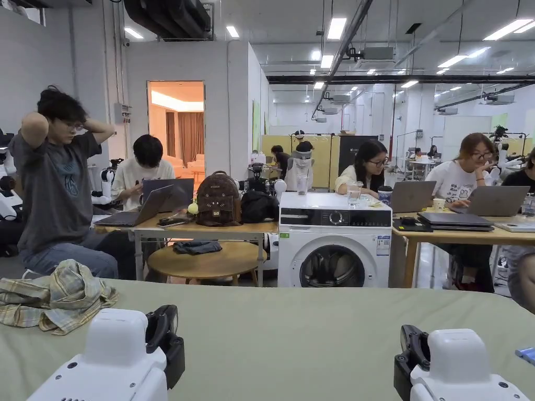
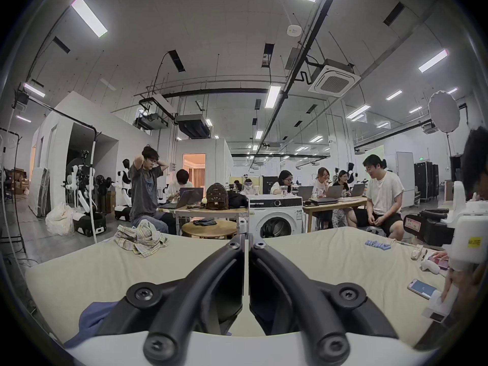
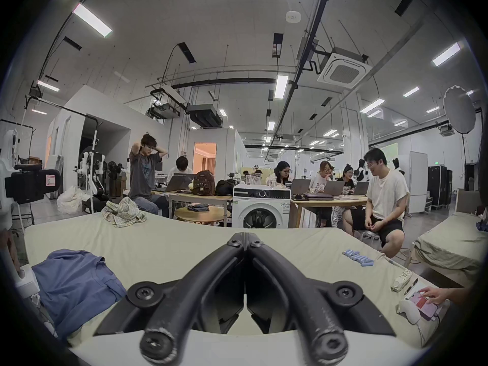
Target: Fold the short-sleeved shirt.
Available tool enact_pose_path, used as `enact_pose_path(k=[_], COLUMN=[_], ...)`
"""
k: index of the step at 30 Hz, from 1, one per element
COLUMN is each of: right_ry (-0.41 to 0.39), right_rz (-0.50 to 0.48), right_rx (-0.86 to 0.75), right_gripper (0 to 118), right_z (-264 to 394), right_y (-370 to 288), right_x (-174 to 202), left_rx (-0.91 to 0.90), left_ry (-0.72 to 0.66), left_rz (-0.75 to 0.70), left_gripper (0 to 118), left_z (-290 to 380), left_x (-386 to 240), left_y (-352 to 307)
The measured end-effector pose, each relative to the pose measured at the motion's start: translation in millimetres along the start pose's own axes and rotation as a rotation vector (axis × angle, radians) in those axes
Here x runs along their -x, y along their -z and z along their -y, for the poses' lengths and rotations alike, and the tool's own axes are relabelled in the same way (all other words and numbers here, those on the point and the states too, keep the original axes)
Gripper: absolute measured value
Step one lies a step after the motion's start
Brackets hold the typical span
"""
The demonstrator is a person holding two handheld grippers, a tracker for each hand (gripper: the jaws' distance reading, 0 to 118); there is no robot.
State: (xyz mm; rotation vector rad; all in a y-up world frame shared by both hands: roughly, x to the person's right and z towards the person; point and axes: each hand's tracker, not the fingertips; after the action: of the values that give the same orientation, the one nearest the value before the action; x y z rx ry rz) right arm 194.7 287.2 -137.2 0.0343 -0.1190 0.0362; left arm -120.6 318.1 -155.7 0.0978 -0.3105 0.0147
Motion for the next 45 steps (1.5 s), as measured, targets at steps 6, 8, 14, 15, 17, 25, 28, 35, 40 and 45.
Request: enact_pose_path(k=[6, 8, 14, 15, 17, 25, 28, 35, 40, 45], right_ry=[0.006, 0.004, 0.005, 0.006, 0.01, 0.01, 0.033, 0.087, 0.089, 0.058], right_rz=[-0.003, -0.002, -0.008, -0.01, -0.015, -0.124, -0.175, -0.259, -0.3, -0.31], right_rx=[0.002, 0.002, 0.011, 0.013, 0.016, 0.023, 0.032, 0.047, 0.063, 0.086], right_gripper=[0, 0, 0, 0, 0, 0, 0, 0, 0, 0], right_z=[1, 2, 5, 5, 5, 11, 14, 22, 25, 41], right_y=[2, 3, 8, 8, 11, 29, 37, 51, 53, 48], right_x=[3, 5, 11, 12, 16, 62, 86, 127, 136, 124], left_rx=[-0.001, 0.001, 0.007, 0.008, 0.011, 0.029, 0.042, 0.091, 0.237, 0.527], left_ry=[0.002, 0.004, -0.002, -0.005, -0.001, 0.015, 0.045, 0.05, 0.02, -0.085], left_rz=[-0.005, -0.01, -0.024, -0.024, -0.031, -0.121, -0.183, -0.259, -0.208, -0.143], left_gripper=[0, 0, 0, 0, 0, 0, 0, 0, 32, 78], left_z=[0, 1, 3, 3, 3, 4, 5, 6, 20, 81], left_x=[4, 5, 11, 13, 15, 47, 65, 102, 131, 175], left_y=[-1, -1, -2, -2, -3, -22, -36, -52, -34, 16])
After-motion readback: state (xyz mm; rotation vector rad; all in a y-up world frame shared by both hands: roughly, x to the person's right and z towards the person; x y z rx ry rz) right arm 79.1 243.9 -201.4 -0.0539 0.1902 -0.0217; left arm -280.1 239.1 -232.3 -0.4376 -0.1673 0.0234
